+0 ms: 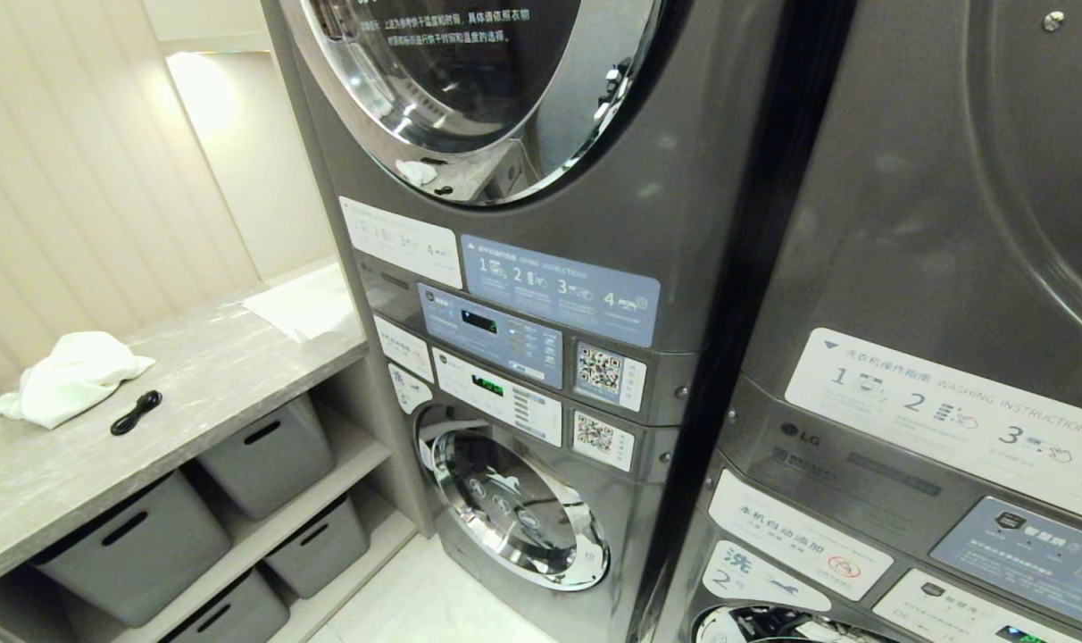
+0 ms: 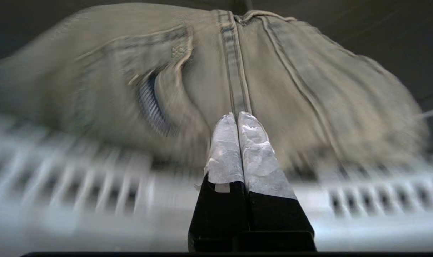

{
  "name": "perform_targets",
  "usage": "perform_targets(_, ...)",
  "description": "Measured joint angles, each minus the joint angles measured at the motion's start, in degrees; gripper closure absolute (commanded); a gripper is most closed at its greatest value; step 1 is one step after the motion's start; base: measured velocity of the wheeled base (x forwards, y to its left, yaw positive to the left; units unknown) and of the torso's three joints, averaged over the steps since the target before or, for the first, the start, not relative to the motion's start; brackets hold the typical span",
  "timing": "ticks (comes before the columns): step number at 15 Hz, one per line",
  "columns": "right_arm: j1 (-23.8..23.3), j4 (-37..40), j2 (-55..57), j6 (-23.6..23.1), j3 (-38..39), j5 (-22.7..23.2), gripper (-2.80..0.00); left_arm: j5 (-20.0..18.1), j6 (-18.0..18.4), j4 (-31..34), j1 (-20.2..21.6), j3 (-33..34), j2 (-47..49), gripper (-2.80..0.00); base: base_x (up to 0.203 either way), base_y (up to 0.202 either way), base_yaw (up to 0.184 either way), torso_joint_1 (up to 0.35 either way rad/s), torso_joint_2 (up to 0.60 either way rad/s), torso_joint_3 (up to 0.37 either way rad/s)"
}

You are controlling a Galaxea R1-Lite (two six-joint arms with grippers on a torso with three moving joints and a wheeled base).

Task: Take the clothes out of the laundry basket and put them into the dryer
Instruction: Put the clothes in the dryer

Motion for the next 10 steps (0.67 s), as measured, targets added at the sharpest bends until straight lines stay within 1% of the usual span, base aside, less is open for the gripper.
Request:
perform_targets(2,-0.1,-0.2,6.2,0.3,-4.4,-1.8,0.0,0.0,0.0,0.0,0.0,0.0,0.0,0.0,0.0,0.0,0.0,0.0,0.0,0.0)
perform_targets(6,-1.0,-0.3,20.8,0.7,-17.6,-4.1,0.0,0.0,0.0,0.0,0.0,0.0,0.0,0.0,0.0,0.0,0.0,0.0,0.0,0.0)
perform_targets(8,-1.4,-0.5,27.7,1.8,-25.7,-5.4,0.0,0.0,0.0,0.0,0.0,0.0,0.0,0.0,0.0,0.0,0.0,0.0,0.0,0.0)
perform_targets(10,-2.2,-1.4,32.4,3.4,-30.1,-5.9,0.0,0.0,0.0,0.0,0.0,0.0,0.0,0.0,0.0,0.0,0.0,0.0,0.0,0.0)
